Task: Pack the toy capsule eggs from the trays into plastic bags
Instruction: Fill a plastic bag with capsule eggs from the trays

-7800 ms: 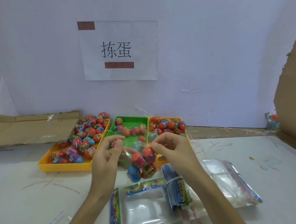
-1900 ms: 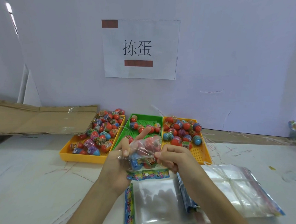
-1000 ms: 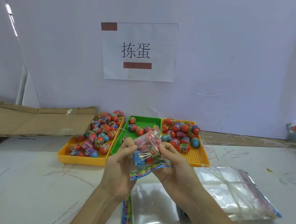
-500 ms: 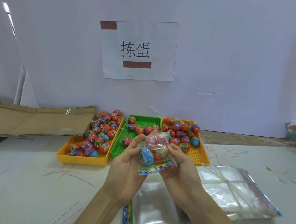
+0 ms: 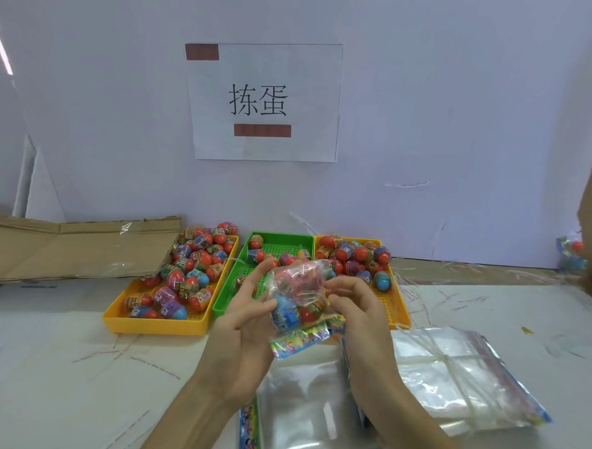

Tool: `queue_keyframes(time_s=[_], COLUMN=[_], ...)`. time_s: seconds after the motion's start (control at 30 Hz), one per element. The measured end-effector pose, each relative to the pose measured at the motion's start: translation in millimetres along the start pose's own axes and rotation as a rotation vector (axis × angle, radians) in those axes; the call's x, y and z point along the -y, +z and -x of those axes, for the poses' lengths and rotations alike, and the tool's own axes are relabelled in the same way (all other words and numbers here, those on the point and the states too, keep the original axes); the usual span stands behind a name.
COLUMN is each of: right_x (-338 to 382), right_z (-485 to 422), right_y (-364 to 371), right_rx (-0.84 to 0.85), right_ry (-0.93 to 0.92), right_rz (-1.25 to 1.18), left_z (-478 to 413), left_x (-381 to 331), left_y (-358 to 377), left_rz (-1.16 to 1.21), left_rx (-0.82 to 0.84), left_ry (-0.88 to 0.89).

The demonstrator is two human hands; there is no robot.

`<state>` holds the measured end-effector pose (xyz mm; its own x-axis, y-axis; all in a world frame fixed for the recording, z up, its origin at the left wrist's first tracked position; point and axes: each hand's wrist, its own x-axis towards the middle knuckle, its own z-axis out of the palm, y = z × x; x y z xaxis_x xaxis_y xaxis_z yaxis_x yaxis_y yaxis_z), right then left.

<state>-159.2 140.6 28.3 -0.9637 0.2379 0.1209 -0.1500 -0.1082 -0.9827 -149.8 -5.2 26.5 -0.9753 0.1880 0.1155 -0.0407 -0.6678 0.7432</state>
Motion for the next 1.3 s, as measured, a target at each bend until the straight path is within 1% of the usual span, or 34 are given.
queue_keyframes(time_s=[0.1,0.17,0.2,0.27,0.33,0.43,0.53,0.57,0.63,0.73,0.9,1.03,1.17,1.3], right_x=[0.9,-1.7,-4.8,-10.7,-14.4,-15.6,-8.6,-4.6,1.6,6.6,9.4,12.0,13.3,15.1], right_z=[6.7,11.3,13.0,15.5,17.1,13.9,7.3,5.4,1.2,-0.6,-7.2,-10.0,-10.9,-11.4], right_y=[-0.9,0.8,2.9,8.6,11.7,9.0,4.0,1.6,-3.7,-8.3,-12.0,-16.3,-16.9,-18.8], right_rx=[-0.055,0.024,0.091,0.203,0.248,0.239,0.145,0.139,0.194,0.283,0.314,0.381,0.375,0.385], right_ry=[-0.284,-0.439,-0.452,-0.406,-0.381,-0.381,-0.409,-0.438,-0.496,-0.446,-0.273,-0.15,-0.176,-0.196], right_rz=[0.107,0.202,0.249,0.311,0.323,0.386,0.452,0.448,0.439,0.393,0.232,0.135,0.192,0.162], left_z=[0.1,0.4,0.5,1.1,1.3,-1.2,-5.6,-6.5,-7.7,-8.7,-9.4,-9.1,-6.5,-7.3], left_x=[0.1,1.6,2.8,5.2,7.0,8.8,7.5,6.9,7.4,9.8,9.0,5.4,4.6,6.0], left_y=[-3.2,-3.1,-2.2,-0.2,0.1,-1.6,-3.7,-4.1,-4.5,-5.0,-7.1,-11.4,-10.8,-10.3], left_rz=[-0.017,-0.012,-0.009,-0.015,-0.027,-0.035,-0.156,-0.232,-0.417,-0.55,-0.551,-0.624,-0.691,-0.666], left_rx=[-0.048,-0.037,-0.015,0.023,0.022,-0.043,-0.109,-0.137,-0.179,-0.174,-0.168,-0.142,-0.129,-0.13], left_ry=[-0.02,-0.035,-0.038,-0.046,-0.049,-0.015,0.065,0.102,0.176,0.248,0.265,0.311,0.373,0.366])
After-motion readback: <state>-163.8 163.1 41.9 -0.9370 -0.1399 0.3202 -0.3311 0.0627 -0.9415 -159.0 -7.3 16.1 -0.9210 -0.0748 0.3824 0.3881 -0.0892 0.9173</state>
